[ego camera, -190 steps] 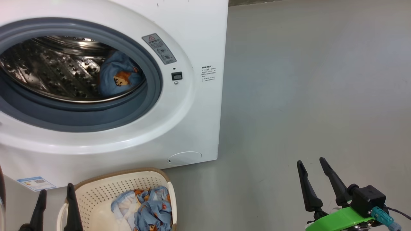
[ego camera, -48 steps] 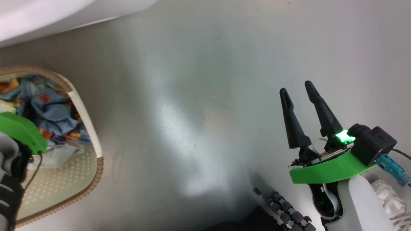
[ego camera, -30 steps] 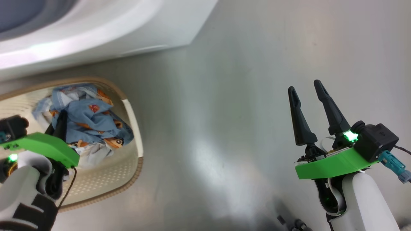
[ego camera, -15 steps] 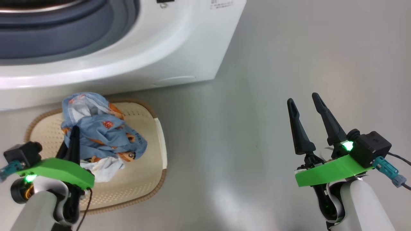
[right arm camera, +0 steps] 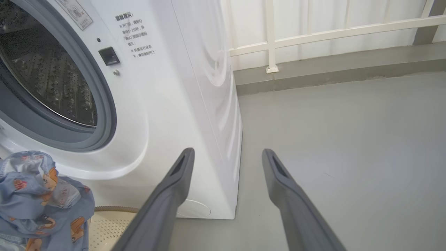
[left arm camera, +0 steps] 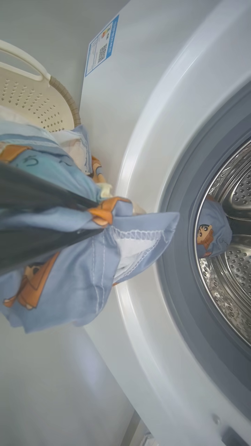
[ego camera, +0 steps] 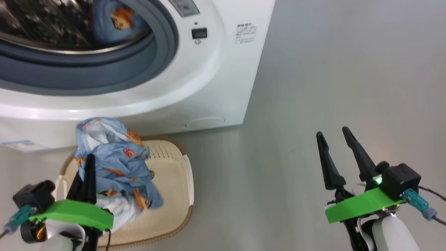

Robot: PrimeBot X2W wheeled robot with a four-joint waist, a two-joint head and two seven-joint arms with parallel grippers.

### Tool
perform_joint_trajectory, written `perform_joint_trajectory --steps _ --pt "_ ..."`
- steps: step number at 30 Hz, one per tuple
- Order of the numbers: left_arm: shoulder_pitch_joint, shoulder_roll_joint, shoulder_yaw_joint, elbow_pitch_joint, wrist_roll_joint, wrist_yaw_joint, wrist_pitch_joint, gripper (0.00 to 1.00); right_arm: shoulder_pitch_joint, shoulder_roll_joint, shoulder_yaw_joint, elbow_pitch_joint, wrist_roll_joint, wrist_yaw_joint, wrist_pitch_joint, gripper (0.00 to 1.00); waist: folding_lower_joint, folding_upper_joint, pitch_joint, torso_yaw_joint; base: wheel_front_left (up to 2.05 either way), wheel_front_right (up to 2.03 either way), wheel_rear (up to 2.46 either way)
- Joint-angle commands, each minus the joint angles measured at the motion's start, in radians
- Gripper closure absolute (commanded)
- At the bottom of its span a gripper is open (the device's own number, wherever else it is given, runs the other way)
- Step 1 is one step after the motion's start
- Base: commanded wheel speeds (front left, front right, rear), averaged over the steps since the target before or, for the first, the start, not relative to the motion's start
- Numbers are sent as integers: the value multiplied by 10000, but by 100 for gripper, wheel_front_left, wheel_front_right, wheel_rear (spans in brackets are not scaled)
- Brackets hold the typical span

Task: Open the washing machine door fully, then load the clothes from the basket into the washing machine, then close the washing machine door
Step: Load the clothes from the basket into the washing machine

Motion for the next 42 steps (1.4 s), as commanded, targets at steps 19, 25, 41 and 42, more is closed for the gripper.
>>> perform_joint_trajectory --steps 19,25,41,42 --pt "2119 -611 1436 -2696 1621 -15 -66 100 1186 19 -106 -196 -304 16 -48 0 0 -1 -2719 -193 0 0 0" --pt "2549 -835 1789 -3189 2002 -15 -66 100 1453 19 -210 -251 -401 16 -48 0 0 -1 -3159 -290 0 0 0" --pt "2844 -1216 2119 -3667 2421 -15 -66 100 1597 19 -280 -420 -370 16 -48 0 0 -1 -3078 -406 0 0 0" --pt "2822 -1226 2116 -3668 2432 -15 -66 100 1592 19 -275 -423 -356 16 -48 0 0 -1 -3046 -420 0 0 0"
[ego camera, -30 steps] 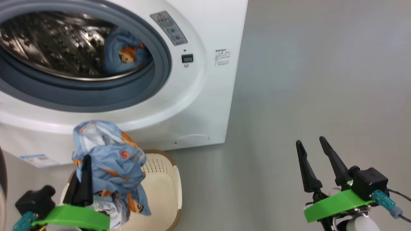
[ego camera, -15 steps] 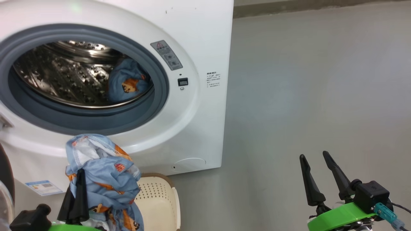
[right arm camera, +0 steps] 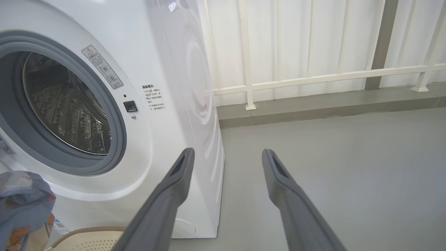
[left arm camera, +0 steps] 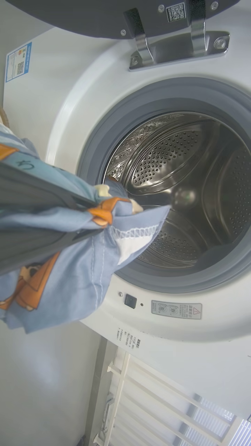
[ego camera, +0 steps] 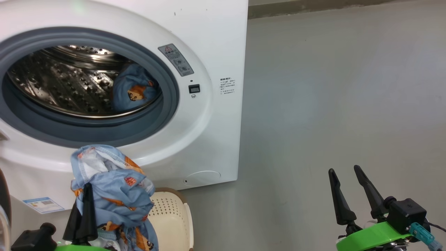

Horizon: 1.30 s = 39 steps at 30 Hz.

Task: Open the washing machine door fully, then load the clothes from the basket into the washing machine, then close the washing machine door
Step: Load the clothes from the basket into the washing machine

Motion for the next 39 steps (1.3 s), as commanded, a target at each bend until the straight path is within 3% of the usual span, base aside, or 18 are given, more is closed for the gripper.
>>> perform_joint_trajectory --steps 1,13,32,39 --pt "-177 86 363 -302 113 -15 -64 100 -153 -16 291 -262 4 16 -48 0 0 0 72 -33 0 0 0" --pt "-1965 256 739 -3 198 -15 -64 100 -518 -16 476 -372 128 16 -48 0 0 0 1290 -357 0 0 0" --pt "-6599 1596 1820 983 624 -15 -65 100 -1544 -16 853 -683 353 16 -48 0 0 0 4055 -981 0 0 0" --pt "-7719 1850 1728 1405 841 -15 -65 100 -1848 -16 987 -790 461 16 -48 0 0 0 4987 -1086 0 0 0"
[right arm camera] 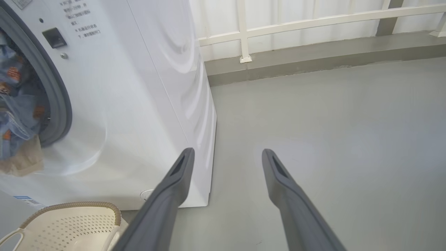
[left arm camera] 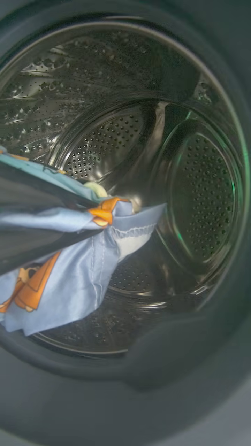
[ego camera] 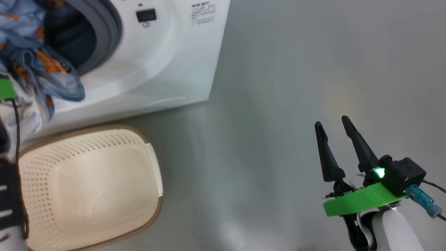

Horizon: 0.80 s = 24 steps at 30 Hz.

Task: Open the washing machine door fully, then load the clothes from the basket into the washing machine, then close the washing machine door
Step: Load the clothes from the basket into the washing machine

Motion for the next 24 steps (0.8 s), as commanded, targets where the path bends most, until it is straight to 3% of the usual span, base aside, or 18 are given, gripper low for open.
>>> perform_joint_trajectory --steps 1,16,24 --pt "-160 487 159 -144 130 -15 -51 100 -105 -14 307 -275 94 16 -48 0 0 -1 713 -198 0 0 0" --pt "-2454 1992 -1929 3711 -213 -15 77 100 -403 -14 583 -278 378 16 -48 0 0 -1 1496 -273 0 0 0" --pt "-4620 2410 -3122 5377 -262 -15 1576 100 -562 -14 843 -241 594 16 -48 0 0 -1 1977 -384 0 0 0"
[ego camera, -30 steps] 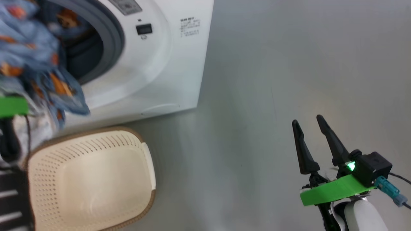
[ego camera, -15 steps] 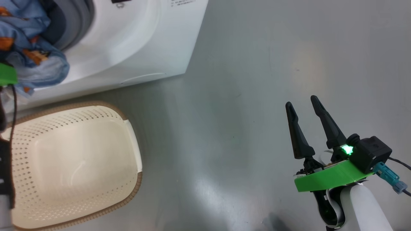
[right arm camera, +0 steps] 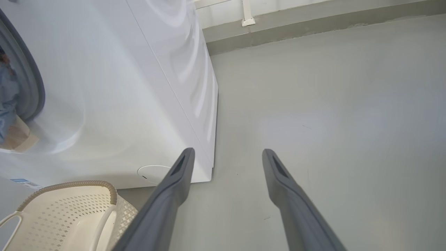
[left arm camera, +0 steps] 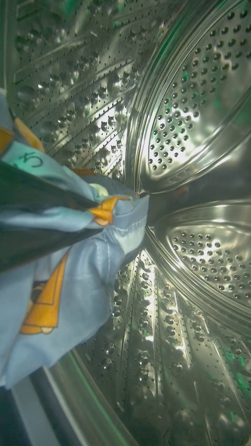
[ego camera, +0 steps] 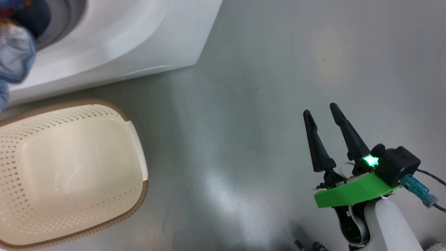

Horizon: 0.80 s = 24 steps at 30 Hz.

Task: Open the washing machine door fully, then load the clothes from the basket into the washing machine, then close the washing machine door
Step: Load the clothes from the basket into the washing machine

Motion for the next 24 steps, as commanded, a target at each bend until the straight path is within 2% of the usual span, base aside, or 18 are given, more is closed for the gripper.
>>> perform_joint_trajectory --steps 1,8,11,16,20,24 --pt "-502 536 28 123 -18 -14 351 100 -41 -10 322 -170 153 16 -48 0 0 0 231 -90 0 0 0" --pt "-1816 453 -279 1214 -96 -6 1601 100 -146 -10 510 -199 399 16 -48 0 0 0 725 -278 0 0 0" --pt "-2191 373 -377 1356 -51 10 1531 100 -177 -10 521 -226 455 16 -48 0 0 0 921 -306 0 0 0" --pt "-2437 315 -443 1342 51 50 571 100 -178 -10 599 -230 493 16 -48 0 0 0 1096 -328 0 0 0" --pt "-2616 394 -602 1189 241 35 -894 100 -199 -10 734 -238 539 16 -48 0 0 0 1252 -394 0 0 0" --pt "-2768 445 -705 372 356 7 -1429 100 -237 -10 840 -263 606 16 -48 0 0 0 1423 -475 0 0 0"
